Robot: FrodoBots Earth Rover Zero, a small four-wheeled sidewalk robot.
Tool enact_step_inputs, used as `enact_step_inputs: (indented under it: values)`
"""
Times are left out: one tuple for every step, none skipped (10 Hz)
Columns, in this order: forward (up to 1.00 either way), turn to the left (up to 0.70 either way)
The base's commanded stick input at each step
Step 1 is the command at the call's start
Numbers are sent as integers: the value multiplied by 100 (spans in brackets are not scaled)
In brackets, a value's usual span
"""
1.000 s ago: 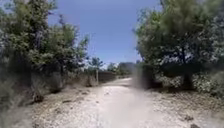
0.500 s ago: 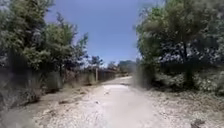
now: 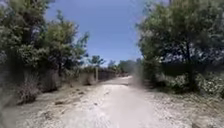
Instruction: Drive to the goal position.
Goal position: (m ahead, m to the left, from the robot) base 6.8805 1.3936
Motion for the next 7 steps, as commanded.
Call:
enact_step_inputs:
  values:
    - [30, 0]
    - [30, 0]
    - [30, 0]
    - [30, 0]
    - [30, 0]
    - [30, 0]
    - [30, 0]
